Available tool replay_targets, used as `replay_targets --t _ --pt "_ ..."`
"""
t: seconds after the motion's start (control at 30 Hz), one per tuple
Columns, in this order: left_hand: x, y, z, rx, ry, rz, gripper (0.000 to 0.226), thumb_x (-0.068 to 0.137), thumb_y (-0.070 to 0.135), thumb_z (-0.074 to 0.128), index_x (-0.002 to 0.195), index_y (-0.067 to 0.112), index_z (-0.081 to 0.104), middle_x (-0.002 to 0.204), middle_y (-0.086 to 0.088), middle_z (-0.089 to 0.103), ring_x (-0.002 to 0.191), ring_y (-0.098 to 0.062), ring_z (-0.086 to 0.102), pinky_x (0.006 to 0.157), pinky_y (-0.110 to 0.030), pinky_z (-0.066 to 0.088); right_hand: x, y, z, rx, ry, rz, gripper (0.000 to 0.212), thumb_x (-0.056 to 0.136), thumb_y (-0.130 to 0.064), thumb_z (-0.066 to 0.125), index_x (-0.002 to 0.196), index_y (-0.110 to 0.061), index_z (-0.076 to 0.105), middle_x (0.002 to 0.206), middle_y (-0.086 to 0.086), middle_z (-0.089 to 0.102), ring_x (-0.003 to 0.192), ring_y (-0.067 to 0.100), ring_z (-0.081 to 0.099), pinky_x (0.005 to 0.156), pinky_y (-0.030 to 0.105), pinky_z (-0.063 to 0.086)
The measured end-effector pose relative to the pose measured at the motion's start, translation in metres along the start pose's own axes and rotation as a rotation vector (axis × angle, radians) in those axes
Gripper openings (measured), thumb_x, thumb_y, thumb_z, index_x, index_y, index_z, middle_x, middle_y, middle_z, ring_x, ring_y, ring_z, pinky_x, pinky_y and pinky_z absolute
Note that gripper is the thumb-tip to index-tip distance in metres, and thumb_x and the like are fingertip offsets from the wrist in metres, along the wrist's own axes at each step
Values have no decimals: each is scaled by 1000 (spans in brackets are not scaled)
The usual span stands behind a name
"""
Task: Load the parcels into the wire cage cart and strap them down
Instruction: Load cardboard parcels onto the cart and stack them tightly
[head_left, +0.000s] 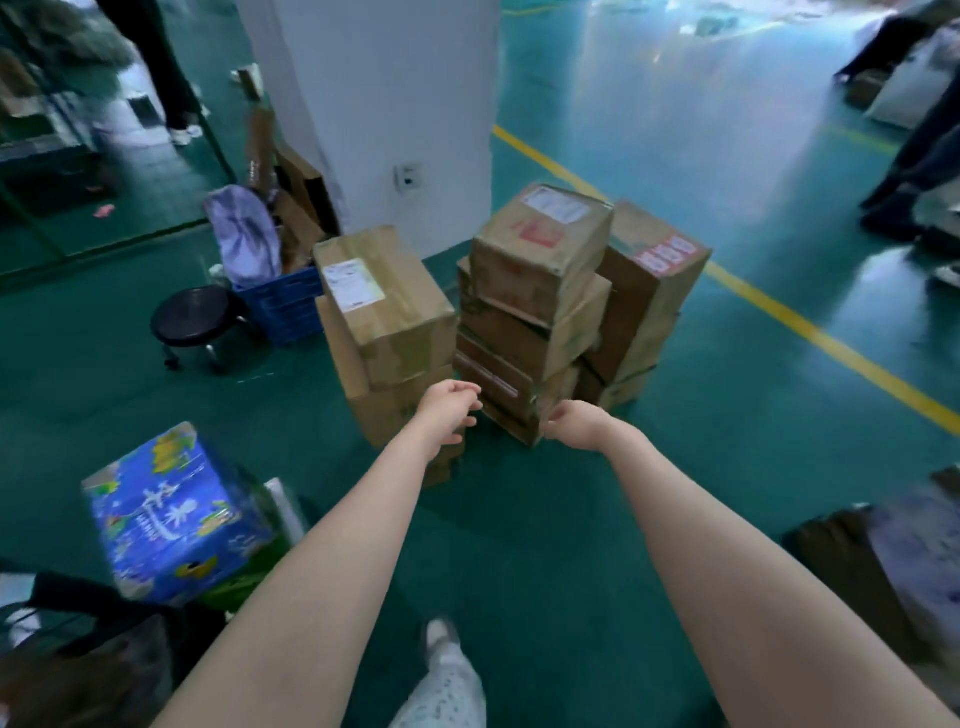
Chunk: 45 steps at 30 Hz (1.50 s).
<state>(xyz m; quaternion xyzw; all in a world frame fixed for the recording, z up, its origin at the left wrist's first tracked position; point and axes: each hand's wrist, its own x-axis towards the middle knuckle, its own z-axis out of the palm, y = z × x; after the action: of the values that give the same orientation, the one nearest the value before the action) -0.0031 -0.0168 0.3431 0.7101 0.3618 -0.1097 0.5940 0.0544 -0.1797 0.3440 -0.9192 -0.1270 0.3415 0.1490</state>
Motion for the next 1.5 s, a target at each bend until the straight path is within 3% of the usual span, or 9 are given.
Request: replay_targets --t 0.1,0.23,0.43,0.57,1.07,1.2,1.5 --pt "26 24 20 19 -55 28 19 99 20 38 104 23 56 104 2 61 89 -16 57 82 -33 45 18 16 -19 32 20 43 29 95 -22 45 121 -12 53 127 10 53 116 25 49 87 28 38" --pt "67 63 45 60 -137 63 20 99 19 37 107 20 56 105 1 60 93 -18 56 85 -35 43 49 28 -56 119 47 103 43 99 -22 42 140 -9 41 144 8 43 131 26 40 103 32 34" --pt "124 123 75 116 -203 55 20 100 19 39 111 18 56 107 -2 59 97 -19 55 85 -37 42 97 43 -107 198 85 153 44 99 -22 43 140 -9 40 143 9 43 131 26 40 103 33 35" --pt "150 146 100 158 -239 42 17 100 20 41 109 20 54 112 -2 58 103 -19 53 95 -41 42 124 56 -128 235 56 168 43 99 -23 43 140 -9 40 143 9 43 130 26 41 102 32 35" --pt "214 206 196 -9 -39 -101 16 100 17 41 108 19 55 112 -3 59 103 -19 55 95 -39 43 236 129 -235 108 -97 11 44 97 -24 45 139 -10 41 141 10 45 128 28 42 103 35 37" --pt "226 220 239 5 -39 -114 20 100 18 38 108 20 56 108 -1 60 97 -17 56 90 -38 44 252 164 -248 66 -115 17 43 96 -24 46 137 -11 43 136 9 48 121 26 47 84 27 40" --pt "282 247 303 41 -79 -162 27 99 18 36 116 16 57 110 -2 61 96 -19 56 82 -33 44 308 244 -287 83 -129 122 44 93 -26 49 135 -15 47 138 4 50 124 25 47 103 36 39"
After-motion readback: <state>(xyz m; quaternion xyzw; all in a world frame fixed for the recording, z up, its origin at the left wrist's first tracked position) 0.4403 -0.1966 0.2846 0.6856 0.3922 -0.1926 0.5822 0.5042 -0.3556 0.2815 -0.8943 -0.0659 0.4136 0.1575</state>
